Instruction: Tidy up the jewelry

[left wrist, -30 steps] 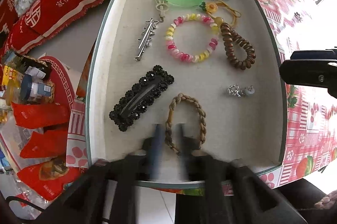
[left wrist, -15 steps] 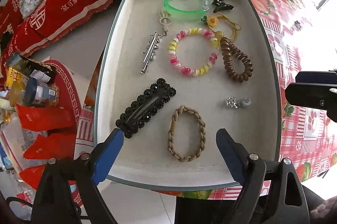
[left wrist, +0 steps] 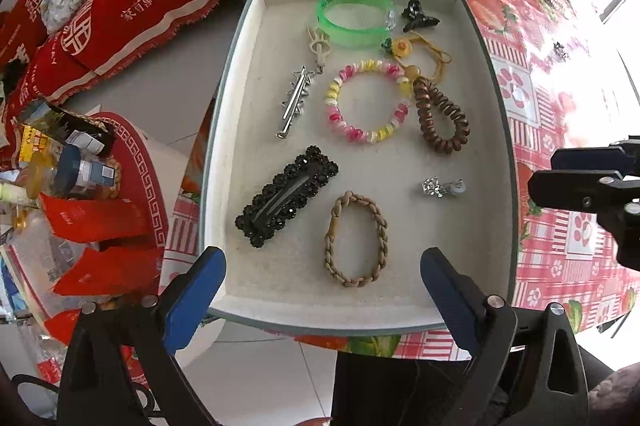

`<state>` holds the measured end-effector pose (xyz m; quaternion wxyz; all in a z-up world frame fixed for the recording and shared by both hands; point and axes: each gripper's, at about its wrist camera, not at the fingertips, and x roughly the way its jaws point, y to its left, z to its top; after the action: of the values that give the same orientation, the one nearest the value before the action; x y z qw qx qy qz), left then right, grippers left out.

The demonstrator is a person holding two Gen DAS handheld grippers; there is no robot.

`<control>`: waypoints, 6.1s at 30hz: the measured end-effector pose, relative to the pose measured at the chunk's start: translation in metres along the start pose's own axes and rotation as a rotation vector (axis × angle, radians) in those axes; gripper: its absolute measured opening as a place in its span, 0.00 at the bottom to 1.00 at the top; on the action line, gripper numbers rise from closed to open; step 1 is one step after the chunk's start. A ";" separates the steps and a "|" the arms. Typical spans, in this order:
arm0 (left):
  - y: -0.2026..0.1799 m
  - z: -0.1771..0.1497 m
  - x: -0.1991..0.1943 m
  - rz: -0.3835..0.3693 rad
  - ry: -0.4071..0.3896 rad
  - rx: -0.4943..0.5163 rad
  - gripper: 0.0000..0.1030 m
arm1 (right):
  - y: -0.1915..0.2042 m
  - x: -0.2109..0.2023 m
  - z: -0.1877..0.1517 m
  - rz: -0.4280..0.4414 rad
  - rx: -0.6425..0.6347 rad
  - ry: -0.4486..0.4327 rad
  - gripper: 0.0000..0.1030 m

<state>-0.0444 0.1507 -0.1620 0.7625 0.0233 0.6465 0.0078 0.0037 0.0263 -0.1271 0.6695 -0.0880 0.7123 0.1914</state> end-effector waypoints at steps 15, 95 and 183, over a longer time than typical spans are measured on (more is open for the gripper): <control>0.013 0.019 -0.074 0.000 -0.042 -0.043 0.99 | 0.004 -0.066 0.012 -0.015 0.003 -0.064 0.69; 0.024 0.020 -0.189 0.077 -0.180 -0.174 0.99 | 0.043 -0.181 0.000 -0.193 -0.088 -0.313 0.85; 0.025 0.021 -0.185 0.091 -0.188 -0.161 0.99 | 0.046 -0.178 0.001 -0.182 -0.082 -0.305 0.85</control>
<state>-0.0538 0.1677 0.0244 0.8179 -0.0081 0.5679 0.0921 0.0029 0.0449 0.0561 0.7802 -0.1494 0.5831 0.1701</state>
